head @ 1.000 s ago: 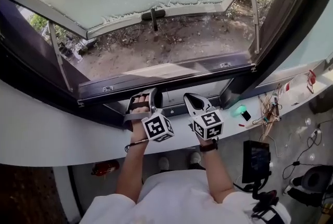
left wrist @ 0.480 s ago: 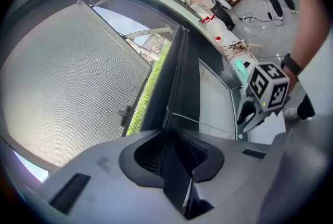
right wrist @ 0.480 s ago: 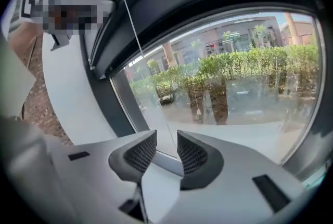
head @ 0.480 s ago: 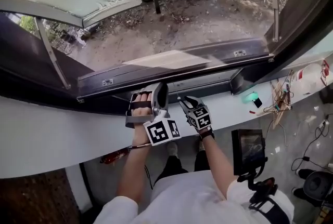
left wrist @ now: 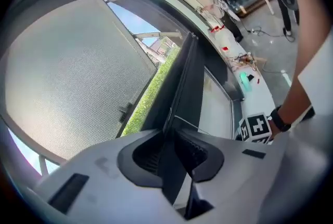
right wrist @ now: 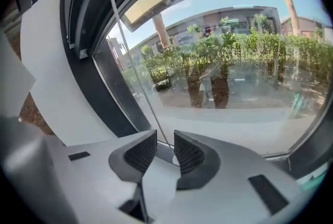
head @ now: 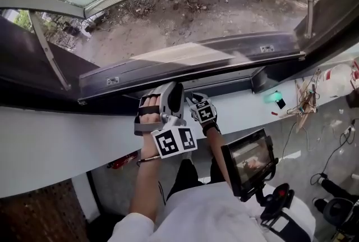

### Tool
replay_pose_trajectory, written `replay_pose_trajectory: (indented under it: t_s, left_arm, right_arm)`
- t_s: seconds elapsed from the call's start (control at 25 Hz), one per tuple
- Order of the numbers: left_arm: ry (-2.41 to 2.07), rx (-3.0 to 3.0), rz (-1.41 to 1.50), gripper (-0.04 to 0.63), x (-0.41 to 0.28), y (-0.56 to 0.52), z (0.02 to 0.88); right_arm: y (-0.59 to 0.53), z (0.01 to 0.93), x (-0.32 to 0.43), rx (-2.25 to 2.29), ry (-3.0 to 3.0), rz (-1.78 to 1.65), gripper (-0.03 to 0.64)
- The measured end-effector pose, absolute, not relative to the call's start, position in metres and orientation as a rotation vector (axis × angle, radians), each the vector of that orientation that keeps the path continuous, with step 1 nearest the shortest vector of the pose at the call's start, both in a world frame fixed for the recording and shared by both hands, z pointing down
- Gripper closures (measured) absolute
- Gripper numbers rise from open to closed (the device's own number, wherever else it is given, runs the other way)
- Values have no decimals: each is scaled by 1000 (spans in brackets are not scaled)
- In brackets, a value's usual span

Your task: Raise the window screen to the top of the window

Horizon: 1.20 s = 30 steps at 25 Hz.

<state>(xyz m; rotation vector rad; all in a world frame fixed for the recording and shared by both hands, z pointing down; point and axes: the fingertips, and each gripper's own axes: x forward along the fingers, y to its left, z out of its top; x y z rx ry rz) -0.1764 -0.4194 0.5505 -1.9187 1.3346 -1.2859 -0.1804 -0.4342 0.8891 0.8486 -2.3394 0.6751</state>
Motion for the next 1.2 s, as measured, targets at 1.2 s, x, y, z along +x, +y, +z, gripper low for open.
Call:
replay_pose_trajectory:
  t_s: [1.2]
  left_arm:
    - [1358,-1872,-1248,538,-177,-421,499]
  right_arm:
    - [-429,862,-161,983,-2402,585,531]
